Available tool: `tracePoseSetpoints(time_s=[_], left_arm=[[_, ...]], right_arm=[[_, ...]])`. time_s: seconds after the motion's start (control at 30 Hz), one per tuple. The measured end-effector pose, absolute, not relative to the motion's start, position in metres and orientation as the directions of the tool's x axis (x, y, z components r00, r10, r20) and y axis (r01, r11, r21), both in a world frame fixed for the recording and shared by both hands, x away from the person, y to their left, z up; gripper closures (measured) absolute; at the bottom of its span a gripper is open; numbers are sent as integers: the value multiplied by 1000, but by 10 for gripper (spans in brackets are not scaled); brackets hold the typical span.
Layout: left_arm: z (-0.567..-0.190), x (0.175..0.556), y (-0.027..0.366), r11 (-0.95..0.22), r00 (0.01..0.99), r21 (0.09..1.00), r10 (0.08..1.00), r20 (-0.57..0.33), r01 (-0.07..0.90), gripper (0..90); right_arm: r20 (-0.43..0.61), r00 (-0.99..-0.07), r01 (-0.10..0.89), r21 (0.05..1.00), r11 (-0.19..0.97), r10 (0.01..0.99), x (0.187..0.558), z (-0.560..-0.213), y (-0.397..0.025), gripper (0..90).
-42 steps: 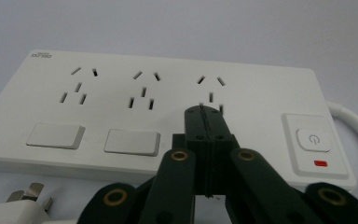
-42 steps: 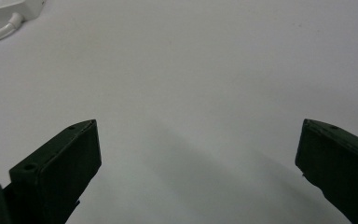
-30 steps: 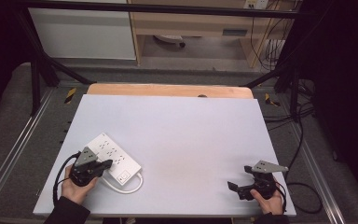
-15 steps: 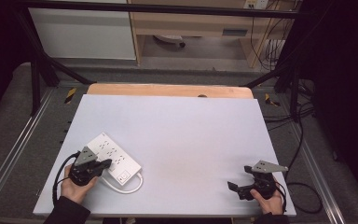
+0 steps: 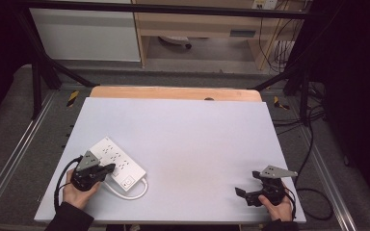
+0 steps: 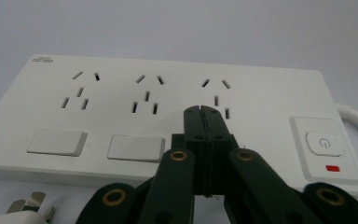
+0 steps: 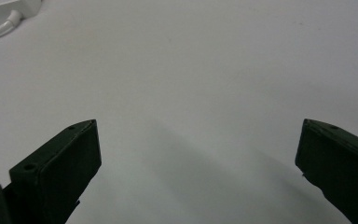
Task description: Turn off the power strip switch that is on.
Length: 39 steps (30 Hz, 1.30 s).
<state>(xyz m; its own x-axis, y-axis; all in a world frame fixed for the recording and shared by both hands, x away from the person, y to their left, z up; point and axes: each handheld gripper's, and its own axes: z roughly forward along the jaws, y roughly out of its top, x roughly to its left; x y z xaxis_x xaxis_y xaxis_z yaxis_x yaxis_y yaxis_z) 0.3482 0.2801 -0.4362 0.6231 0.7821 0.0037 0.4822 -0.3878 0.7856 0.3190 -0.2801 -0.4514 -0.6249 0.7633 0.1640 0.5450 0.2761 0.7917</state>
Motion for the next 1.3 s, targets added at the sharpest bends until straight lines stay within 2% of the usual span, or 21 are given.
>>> tracePoseSetpoints(time_s=[0.37,0.5,0.6,1.07,1.2,1.3], left_arm=[[-425,341,279,-404,640,792,768,22,457,899],[-417,337,282,-385,637,803,771,9,455,839],[-415,336,284,-373,634,805,774,-5,462,753],[-416,331,291,-392,631,782,776,-3,485,165],[-418,330,294,-412,630,764,776,9,496,74],[-422,328,298,-419,631,758,776,13,500,42]], right_arm=[[163,-625,544,792,276,763,319,-451,-280,7],[164,-624,545,792,274,764,319,-451,-280,7],[163,-624,544,792,276,764,319,-451,-280,6],[163,-623,546,791,276,765,319,-451,-280,7],[164,-623,546,791,276,765,319,-451,-280,6],[165,-623,547,791,274,765,319,-451,-280,6]])
